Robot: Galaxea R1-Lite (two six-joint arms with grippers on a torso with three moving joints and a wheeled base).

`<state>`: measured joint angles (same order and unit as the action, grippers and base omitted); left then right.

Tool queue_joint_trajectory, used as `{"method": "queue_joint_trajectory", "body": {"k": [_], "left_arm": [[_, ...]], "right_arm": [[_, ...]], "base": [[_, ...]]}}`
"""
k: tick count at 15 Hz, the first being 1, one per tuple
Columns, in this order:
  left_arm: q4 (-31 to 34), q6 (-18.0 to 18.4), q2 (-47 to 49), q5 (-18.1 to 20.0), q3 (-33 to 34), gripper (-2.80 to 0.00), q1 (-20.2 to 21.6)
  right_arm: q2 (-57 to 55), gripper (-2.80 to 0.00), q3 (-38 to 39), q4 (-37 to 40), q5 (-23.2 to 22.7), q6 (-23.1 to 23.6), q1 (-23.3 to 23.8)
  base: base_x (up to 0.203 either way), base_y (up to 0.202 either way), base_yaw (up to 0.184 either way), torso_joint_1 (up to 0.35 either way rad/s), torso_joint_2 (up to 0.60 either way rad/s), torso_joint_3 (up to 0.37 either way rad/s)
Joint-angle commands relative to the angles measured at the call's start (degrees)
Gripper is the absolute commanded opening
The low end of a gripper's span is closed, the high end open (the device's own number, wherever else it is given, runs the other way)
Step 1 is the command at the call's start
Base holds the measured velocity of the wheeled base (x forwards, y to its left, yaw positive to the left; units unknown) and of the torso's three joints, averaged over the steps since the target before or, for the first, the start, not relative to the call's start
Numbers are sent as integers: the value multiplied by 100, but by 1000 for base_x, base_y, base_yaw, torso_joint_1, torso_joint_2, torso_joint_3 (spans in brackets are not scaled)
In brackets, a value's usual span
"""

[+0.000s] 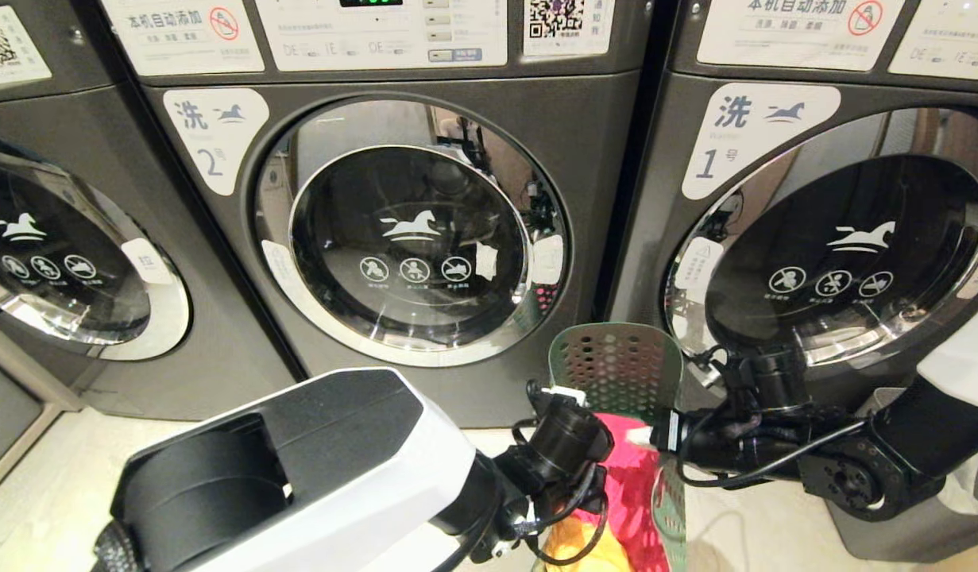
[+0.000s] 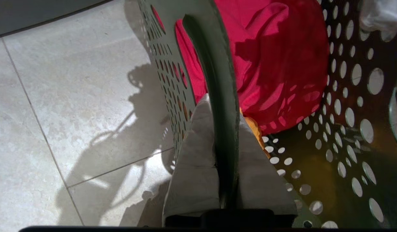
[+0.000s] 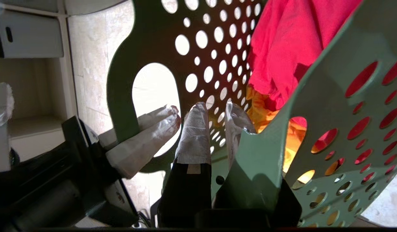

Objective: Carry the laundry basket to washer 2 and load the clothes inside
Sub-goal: Pick up the clothes basket and put it beside the washing machine

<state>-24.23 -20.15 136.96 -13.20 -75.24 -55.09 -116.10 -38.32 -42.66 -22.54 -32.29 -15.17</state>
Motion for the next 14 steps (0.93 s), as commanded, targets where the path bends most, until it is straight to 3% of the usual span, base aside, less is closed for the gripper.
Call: {"method": "queue_joint_trajectory", "body": {"k": [1, 11, 14], "left_arm": [[82, -15, 56, -4, -188, -280, -34], [1239, -32, 744, 2, -2020, -280, -227], [1606, -40, 935, 2, -2496, -280, -252]], "right_arm": [[-9, -280, 28, -14, -22, -21, 98], [-70, -280, 210, -23, -184, 12, 927], [-97, -280, 184, -17, -214, 239, 1034]], "base": [[0, 0, 0, 0, 0, -203], [0, 0, 0, 2, 2, -199], [0, 0, 0, 4, 5, -198]]}}
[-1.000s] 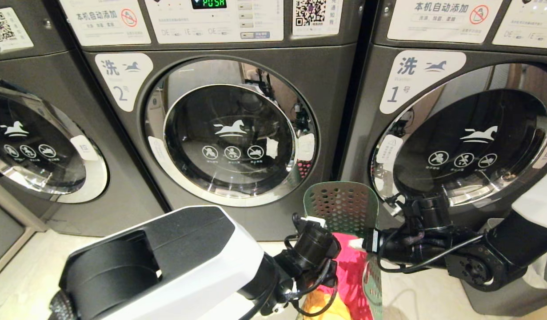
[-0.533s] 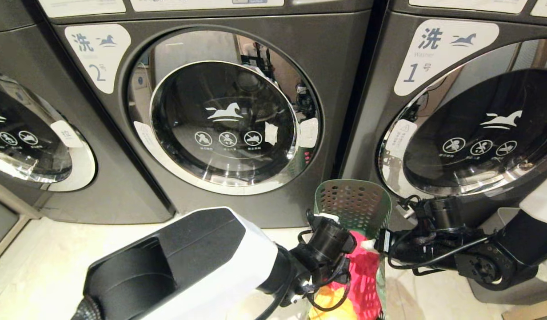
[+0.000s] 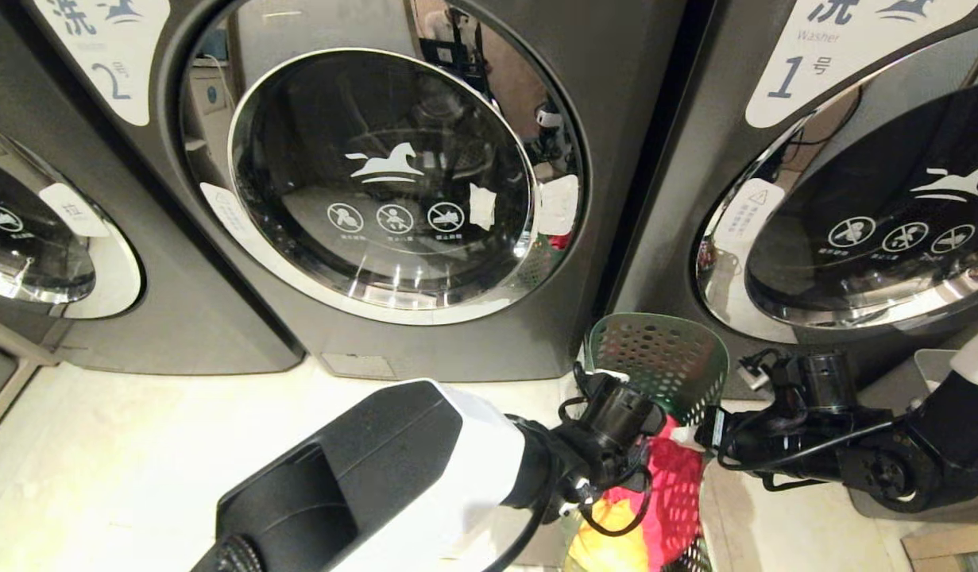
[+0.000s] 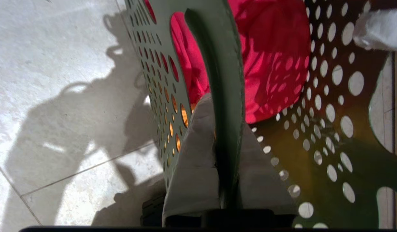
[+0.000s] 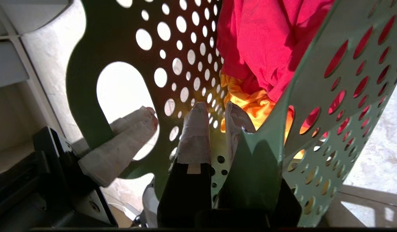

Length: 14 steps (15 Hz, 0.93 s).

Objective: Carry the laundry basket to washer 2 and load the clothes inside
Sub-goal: Pick up the clothes basket and put it beside the washing machine

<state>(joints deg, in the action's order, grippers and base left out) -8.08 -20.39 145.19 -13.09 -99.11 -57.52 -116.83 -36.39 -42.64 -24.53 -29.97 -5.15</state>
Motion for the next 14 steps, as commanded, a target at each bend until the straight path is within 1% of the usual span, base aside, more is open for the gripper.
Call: {"method": "queue_joint_trajectory", "body": {"k": [1, 10, 14], "left_arm": [[47, -17, 149, -9, -193, -280, -14], [44, -26, 273, -9, -241, -280, -56], [44, -17, 290, -18, -241, -280, -102]], "right_arm": [[-24, -280, -28, -21, -28, 15, 75], [-239, -280, -232, -7, -105, 34, 197], [-270, -280, -237, -7, -114, 76, 198]], "base": [[0, 0, 0, 2, 7, -199], [0, 0, 0, 3, 2, -197], [0, 0, 0, 0, 2, -64]]}}
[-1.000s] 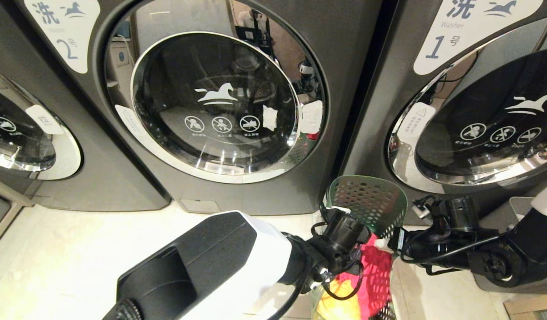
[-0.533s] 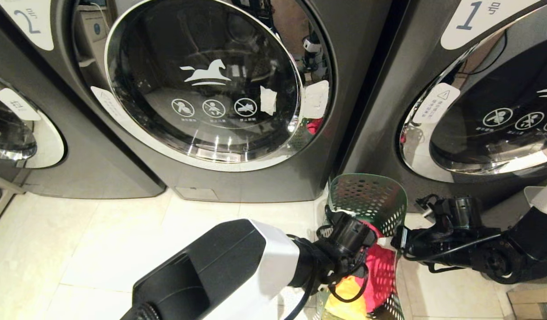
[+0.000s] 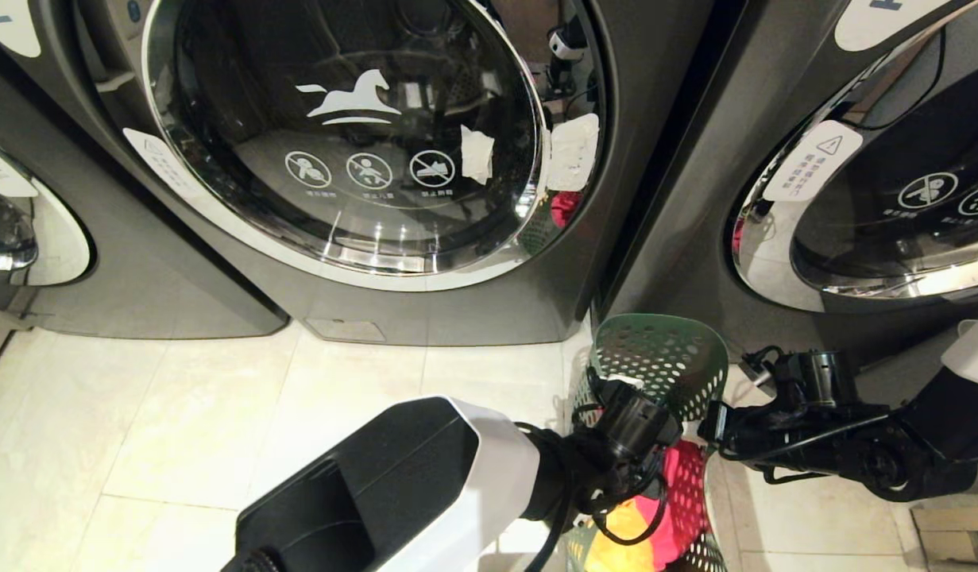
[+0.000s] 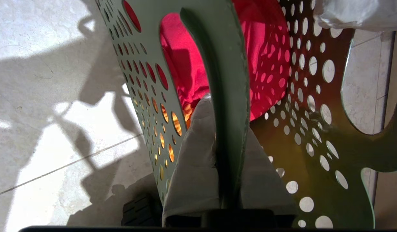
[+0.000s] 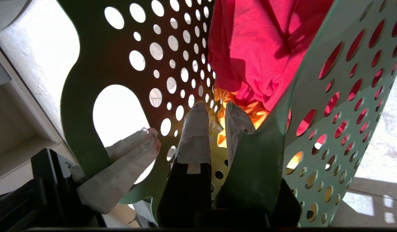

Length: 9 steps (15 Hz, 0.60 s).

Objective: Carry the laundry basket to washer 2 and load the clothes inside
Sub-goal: Pick up the clothes basket and put it beside the washing machine

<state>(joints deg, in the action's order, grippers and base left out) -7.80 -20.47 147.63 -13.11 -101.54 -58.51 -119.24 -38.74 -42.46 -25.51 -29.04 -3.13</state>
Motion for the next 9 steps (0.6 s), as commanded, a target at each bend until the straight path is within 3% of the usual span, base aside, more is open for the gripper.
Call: {"method": "queue_joint_trajectory", "body": {"k": [1, 9], "left_arm": [[16, -10, 43, -16, 2, -280, -11], [24, 8, 29, -113, 2, -280, -20]], "right_arm": [[-38, -280, -2, -26, -15, -15, -3], [-82, -280, -37, -26, -15, -14, -3]], "base": [[0, 0, 0, 0, 0, 0], [0, 0, 0, 0, 0, 0]]}}
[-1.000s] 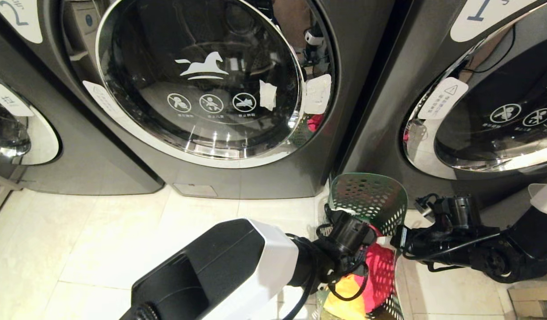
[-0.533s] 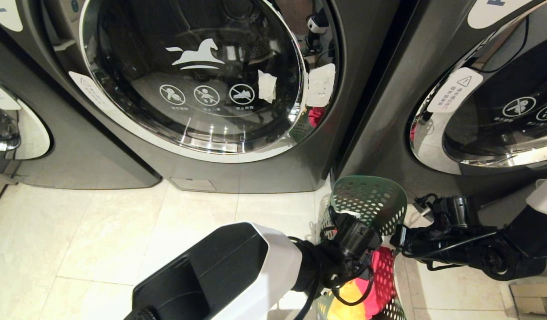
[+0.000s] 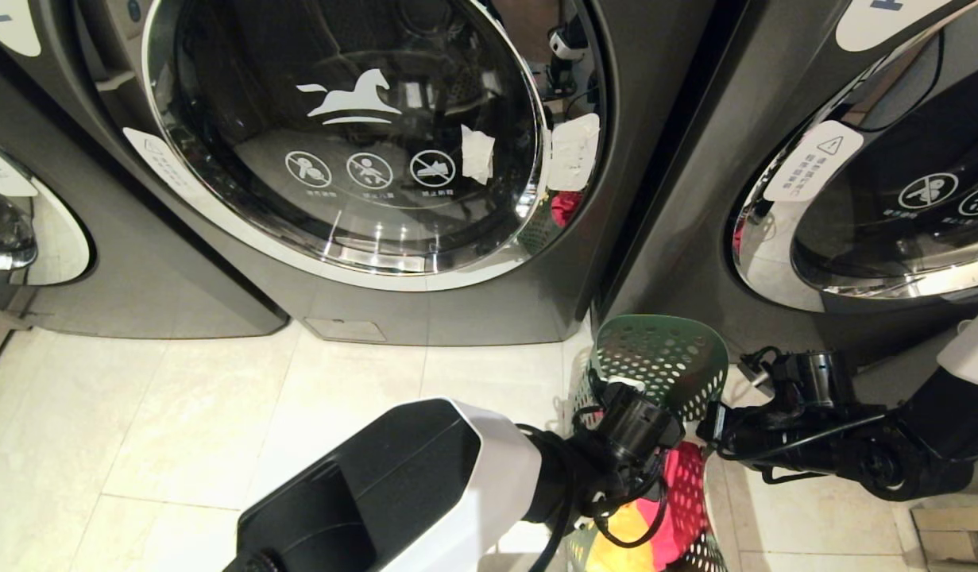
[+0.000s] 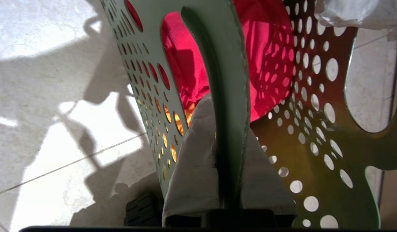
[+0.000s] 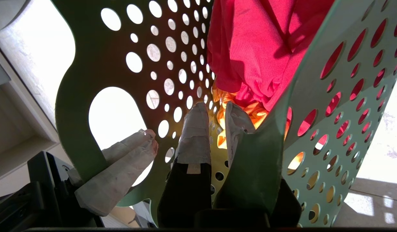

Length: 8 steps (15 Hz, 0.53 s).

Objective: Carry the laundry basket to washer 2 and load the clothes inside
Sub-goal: Pick up the clothes basket and put it beside the washing machine

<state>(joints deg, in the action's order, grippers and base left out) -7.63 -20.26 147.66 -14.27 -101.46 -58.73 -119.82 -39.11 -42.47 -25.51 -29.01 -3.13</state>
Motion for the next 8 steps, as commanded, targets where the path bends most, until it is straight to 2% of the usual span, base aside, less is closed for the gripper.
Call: {"method": "queue_joint_trajectory", "body": {"k": [1, 2, 3, 8], "left_arm": [[15, -5, 26, -88, 4, -280, -14], [18, -2, 35, -185, 4, -280, -15], [11, -3, 61, -258, -5, 0, -15], [78, -36, -293, -286, 25, 0, 2]], "right_arm": [[-24, -280, 0, -24, -15, -17, -3], [-24, -280, 8, -24, -15, -17, -3], [-24, -280, 8, -24, -15, -17, -3], [20, -280, 0, -7, -75, 0, 185]], "base": [[0, 0, 0, 0, 0, 0], [0, 0, 0, 0, 0, 0], [0, 0, 0, 0, 0, 0], [0, 0, 0, 0, 0, 0]]}}
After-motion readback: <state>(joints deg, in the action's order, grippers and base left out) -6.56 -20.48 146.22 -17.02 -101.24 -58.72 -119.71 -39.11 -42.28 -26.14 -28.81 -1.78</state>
